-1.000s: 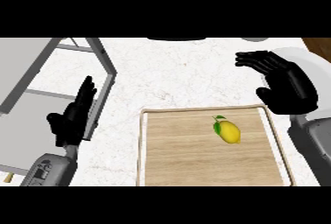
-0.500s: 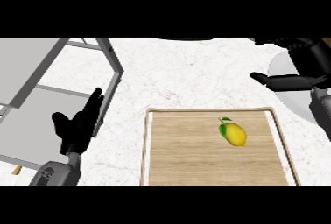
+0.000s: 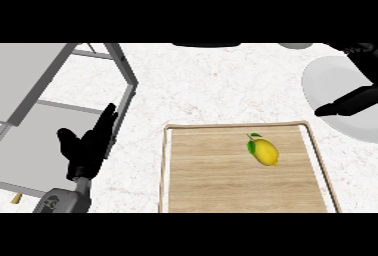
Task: Pick the lemon from the tray and place it in the plate
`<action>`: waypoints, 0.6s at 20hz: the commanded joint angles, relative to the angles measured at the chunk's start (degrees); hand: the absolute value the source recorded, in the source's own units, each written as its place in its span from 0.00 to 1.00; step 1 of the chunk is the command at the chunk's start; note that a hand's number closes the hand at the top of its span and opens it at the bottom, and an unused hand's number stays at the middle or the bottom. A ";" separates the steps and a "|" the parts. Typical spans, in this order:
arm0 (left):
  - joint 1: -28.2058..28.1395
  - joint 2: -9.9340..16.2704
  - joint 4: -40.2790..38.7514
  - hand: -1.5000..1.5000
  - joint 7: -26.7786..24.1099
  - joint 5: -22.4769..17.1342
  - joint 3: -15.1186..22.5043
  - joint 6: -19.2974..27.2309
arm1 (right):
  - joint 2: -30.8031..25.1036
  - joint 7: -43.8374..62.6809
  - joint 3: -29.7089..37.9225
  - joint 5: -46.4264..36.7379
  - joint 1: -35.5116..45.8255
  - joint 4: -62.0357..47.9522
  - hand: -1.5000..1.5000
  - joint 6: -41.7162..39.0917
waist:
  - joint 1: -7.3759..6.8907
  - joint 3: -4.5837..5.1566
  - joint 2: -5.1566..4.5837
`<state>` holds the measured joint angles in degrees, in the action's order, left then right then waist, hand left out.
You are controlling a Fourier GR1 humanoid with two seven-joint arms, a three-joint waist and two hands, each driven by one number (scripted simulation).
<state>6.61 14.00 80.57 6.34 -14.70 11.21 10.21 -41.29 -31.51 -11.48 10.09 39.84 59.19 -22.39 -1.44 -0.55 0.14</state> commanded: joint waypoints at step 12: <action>-3.52 -0.16 -2.14 0.50 4.40 -1.02 -0.69 -1.44 | -3.28 11.33 -14.34 -20.69 2.02 12.31 0.00 -3.98 | 1.32 0.60 -0.17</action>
<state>4.37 14.12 82.51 7.52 -14.40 10.43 10.14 -45.97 -23.64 -23.53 -6.67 41.66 69.68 -26.75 -0.25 -0.48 0.61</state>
